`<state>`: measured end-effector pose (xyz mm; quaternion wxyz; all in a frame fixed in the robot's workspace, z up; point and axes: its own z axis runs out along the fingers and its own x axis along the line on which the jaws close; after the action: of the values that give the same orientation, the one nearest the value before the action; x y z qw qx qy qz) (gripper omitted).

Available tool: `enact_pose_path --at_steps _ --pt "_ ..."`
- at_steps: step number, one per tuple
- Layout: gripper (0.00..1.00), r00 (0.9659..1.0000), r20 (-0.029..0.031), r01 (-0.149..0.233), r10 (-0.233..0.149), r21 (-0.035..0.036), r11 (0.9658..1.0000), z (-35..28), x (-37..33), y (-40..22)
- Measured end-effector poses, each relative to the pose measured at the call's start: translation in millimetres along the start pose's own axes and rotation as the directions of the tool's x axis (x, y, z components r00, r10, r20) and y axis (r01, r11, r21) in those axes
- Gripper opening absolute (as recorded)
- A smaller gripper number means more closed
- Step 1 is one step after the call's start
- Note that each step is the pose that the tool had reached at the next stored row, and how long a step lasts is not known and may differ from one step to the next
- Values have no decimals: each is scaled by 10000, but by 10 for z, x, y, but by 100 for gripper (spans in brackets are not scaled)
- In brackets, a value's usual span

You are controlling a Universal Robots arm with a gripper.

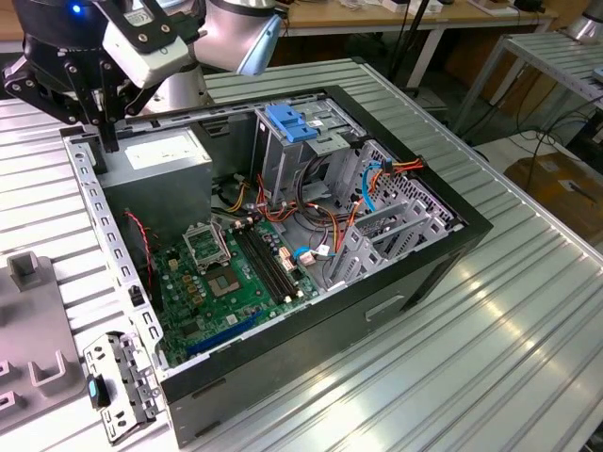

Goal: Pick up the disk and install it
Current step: 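Reach for the disk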

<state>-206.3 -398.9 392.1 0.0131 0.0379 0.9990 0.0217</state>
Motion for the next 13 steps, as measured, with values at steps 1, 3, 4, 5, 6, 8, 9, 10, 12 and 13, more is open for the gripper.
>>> enact_pose_path --at_steps 1,3,4,5,6,8,9,10,12,13 --pt "11 10000 0 0 0 0 10000 0 10 -1" --pt "11 10000 0 0 0 0 10000 0 28 -2" --pt "11 10000 0 0 0 0 10000 -1 33 -2" --pt "11 10000 0 0 0 -1 10000 0 39 -3" --pt "11 10000 1 -1 1 0 10000 0 44 -3" --pt "11 10000 0 0 0 0 10000 -1 55 -4" --pt "11 10000 1 0 0 0 10000 0 64 -5" --pt "11 10000 0 0 0 1 10000 -1 69 -5" --pt "11 10000 0 0 0 0 10000 -1 80 -6" --pt "11 10000 0 0 0 0 10000 -1 85 -6"
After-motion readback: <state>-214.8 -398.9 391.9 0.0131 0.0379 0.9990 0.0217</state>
